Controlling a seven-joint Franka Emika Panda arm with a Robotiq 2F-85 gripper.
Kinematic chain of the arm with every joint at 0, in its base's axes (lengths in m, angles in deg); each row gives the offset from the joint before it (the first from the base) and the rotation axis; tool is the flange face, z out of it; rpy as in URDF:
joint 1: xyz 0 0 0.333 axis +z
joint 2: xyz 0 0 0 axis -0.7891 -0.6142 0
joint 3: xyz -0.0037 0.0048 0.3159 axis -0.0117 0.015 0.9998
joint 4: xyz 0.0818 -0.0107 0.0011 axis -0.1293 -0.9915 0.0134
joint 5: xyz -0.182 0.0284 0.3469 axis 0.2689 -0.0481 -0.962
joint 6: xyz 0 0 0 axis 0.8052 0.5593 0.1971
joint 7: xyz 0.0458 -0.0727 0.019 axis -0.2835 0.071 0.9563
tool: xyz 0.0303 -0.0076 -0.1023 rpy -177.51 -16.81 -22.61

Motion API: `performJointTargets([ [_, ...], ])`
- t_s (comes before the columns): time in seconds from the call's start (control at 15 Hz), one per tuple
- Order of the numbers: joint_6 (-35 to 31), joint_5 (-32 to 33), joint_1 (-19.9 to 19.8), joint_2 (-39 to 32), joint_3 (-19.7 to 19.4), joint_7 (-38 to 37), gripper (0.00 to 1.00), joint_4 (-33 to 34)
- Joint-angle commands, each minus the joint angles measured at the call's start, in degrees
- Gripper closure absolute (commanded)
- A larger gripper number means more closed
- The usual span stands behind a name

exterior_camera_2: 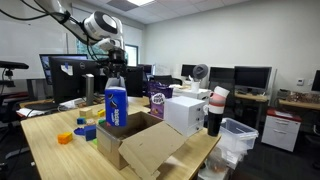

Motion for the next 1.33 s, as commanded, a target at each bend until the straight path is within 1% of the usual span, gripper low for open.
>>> performJointTargets([
  [0.0, 2.2, 1.0, -1.5, 3.3, 1.4, -7.2, 0.89, -2.8],
  [0.33, 3.5, 0.9, -2.0, 2.8, 1.8, -12.4, 0.86, -1.4],
  [0.47, 3.4, 0.9, -2.2, 2.3, 1.8, -13.8, 0.87, -0.8],
  [0.53, 3.1, 0.7, -2.3, 2.1, 1.8, -14.1, 0.92, -0.6],
  [0.67, 3.3, 0.8, -2.4, 1.5, 1.7, -15.1, 0.92, 0.4],
  [0.73, 3.1, 0.9, -2.6, 1.3, 1.6, -15.4, 0.95, 0.6],
  [0.87, 3.3, 1.0, -2.9, 0.8, 1.5, -16.0, 0.93, 1.7],
  [1.07, 3.4, 1.3, -3.7, -0.6, 1.1, -17.3, 0.95, 3.7],
  [1.27, 3.8, 1.3, -4.2, -2.3, 0.8, -18.2, 0.95, 5.6],
])
